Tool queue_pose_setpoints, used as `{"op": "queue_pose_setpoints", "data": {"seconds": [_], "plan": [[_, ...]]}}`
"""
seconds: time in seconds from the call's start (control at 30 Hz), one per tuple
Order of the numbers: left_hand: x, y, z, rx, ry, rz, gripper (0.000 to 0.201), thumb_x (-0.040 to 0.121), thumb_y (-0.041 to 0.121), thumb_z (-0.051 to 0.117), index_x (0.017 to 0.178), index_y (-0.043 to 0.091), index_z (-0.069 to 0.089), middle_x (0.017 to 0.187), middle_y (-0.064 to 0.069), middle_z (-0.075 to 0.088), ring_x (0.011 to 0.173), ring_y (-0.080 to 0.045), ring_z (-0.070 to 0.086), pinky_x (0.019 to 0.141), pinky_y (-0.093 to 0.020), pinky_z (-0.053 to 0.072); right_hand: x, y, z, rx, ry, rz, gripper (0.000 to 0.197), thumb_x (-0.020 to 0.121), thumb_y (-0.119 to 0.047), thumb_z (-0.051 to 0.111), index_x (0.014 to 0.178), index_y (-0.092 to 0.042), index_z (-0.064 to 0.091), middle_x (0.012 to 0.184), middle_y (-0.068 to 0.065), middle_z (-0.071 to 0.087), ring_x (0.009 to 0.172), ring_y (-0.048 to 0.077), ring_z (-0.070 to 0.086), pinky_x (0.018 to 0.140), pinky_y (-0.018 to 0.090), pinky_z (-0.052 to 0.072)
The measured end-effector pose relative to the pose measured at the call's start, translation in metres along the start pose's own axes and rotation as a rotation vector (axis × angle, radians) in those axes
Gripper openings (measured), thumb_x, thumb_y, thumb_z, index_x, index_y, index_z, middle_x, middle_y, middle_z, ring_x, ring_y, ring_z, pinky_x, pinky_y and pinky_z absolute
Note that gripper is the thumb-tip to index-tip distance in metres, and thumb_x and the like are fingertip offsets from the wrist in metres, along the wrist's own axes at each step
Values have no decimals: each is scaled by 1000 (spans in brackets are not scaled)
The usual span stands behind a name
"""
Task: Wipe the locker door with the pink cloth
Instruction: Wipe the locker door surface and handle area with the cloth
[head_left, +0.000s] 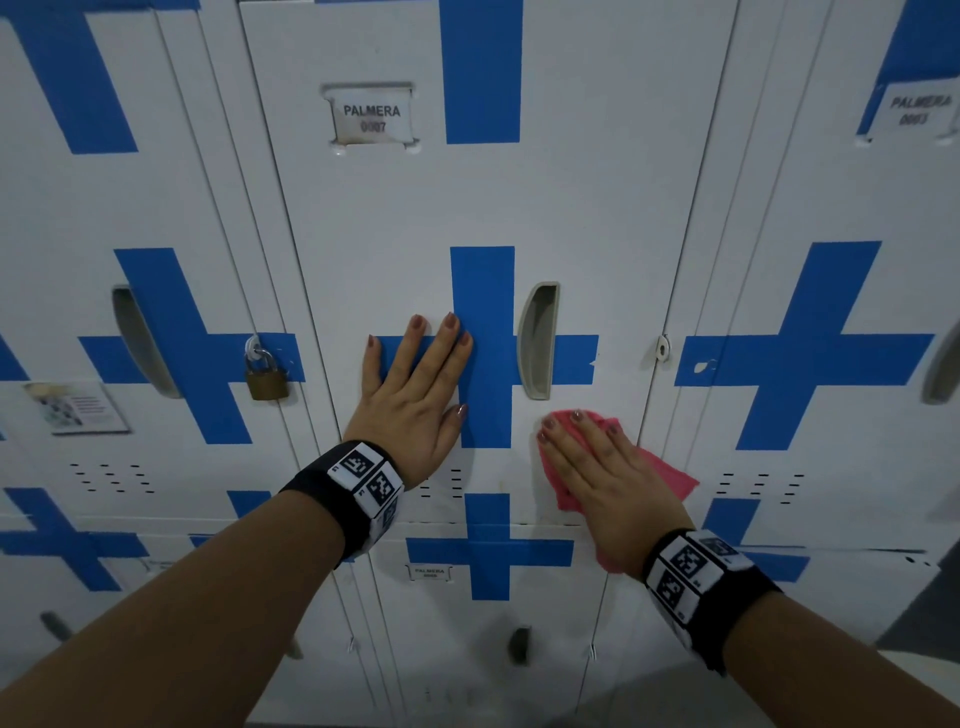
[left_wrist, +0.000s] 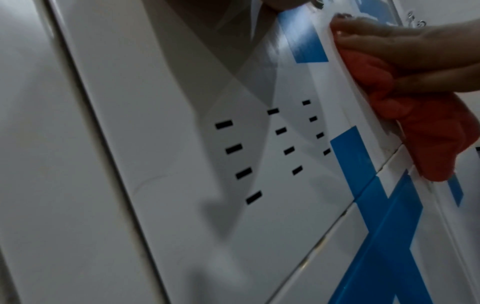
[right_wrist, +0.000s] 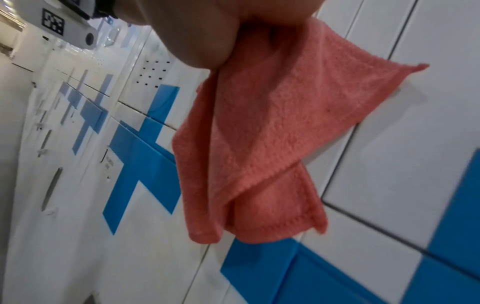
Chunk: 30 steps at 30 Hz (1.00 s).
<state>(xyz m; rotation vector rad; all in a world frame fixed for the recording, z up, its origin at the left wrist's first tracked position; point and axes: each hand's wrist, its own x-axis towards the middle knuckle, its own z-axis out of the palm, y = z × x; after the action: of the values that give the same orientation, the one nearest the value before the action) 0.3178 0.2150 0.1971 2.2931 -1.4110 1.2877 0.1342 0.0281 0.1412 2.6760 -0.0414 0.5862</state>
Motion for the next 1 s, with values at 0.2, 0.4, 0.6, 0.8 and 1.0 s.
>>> {"op": "queue_pose_setpoints", "data": {"seconds": [0.2, 0.4, 0.6, 0.8, 1.0], "plan": [[0, 0, 1, 1, 9, 5, 74, 91, 41, 31, 148, 22, -11, 155, 4, -20, 144, -23, -16, 113, -51, -9, 2, -11, 3, 17, -44, -100, 129, 43, -14, 79, 149, -11, 5, 158, 6, 3, 144, 24, -8, 117, 43, 1], [0, 0, 0, 3, 6, 1, 75, 91, 41, 32, 148, 22, -11, 155, 4, -21, 143, -22, -17, 113, -50, -11, 4, -15, -12, 130, -44, -144, 116, 40, -39, 90, 139, -12, 36, 142, 5, 45, 131, 24, 42, 105, 41, 33], [0, 0, 0, 0, 4, 3, 76, 91, 41, 34, 149, 21, -11, 155, 5, -21, 143, -22, -16, 113, -52, -9, 32, -6, -62, 201, 297, -70, 100, 60, -31, 78, 142, -5, 26, 149, 9, 26, 139, 26, 23, 117, 38, 12], [0, 0, 0, -3, 11, 3, 76, 91, 40, 35, 148, 21, -11, 155, 5, -21, 143, -23, -16, 112, -52, -8, 84, 3, -106, 232, 400, 215, 69, 85, -15, 39, 148, -3, 12, 156, 15, 9, 144, 30, -2, 117, 48, 7], [0, 0, 0, 5, 22, 8, 75, 90, 41, 34, 149, 21, -10, 155, 5, -20, 143, -22, -16, 113, -51, -10, 84, -4, -88, 40, 307, 140, 73, 89, -22, 52, 148, -6, 14, 157, 11, 11, 143, 31, -1, 116, 45, -4]]}}
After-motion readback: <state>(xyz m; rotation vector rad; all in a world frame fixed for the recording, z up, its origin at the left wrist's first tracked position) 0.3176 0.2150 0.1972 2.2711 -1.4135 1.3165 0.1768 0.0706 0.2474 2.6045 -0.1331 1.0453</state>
